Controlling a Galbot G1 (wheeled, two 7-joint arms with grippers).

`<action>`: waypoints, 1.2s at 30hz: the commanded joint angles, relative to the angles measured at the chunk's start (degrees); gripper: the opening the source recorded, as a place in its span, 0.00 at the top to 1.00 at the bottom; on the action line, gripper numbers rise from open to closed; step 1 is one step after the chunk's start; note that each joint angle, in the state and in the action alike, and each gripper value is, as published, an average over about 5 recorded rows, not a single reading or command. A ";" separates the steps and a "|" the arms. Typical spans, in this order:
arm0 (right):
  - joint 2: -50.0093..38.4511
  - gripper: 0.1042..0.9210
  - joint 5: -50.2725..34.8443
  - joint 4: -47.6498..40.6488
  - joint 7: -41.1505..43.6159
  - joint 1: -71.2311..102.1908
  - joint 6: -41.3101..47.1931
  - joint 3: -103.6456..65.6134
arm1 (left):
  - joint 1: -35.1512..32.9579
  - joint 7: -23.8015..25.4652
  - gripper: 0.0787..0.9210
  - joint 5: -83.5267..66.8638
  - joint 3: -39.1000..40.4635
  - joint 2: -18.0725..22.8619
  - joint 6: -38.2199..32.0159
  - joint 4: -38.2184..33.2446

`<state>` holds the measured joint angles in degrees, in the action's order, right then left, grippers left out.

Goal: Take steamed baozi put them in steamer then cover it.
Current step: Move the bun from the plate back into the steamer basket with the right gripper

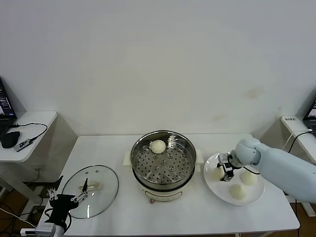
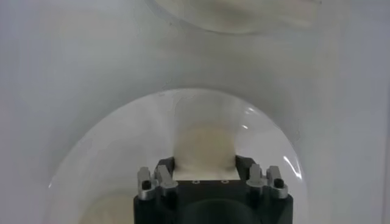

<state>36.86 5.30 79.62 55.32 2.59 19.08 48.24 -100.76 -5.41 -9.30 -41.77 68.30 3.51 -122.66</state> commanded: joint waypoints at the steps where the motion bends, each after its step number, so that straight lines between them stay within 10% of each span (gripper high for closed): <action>1: -4.91 0.37 -4.68 4.13 1.40 -9.12 0.66 2.30 | 0.08 0.02 0.12 -0.10 0.18 -0.23 0.28 -0.85; 17: 0.49 0.36 -27.75 15.78 -0.28 -48.60 8.33 25.63 | 1.12 0.12 0.12 -0.54 1.03 -0.76 0.48 -2.34; 36: 28.66 0.35 -40.14 6.53 -13.55 -32.01 20.11 23.05 | 0.37 -0.21 0.12 -0.76 -1.52 0.65 0.47 -3.05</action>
<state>53.35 -29.28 90.14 46.84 -33.54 34.56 70.23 -100.11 -5.63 -10.13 -42.68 68.64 3.99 -125.65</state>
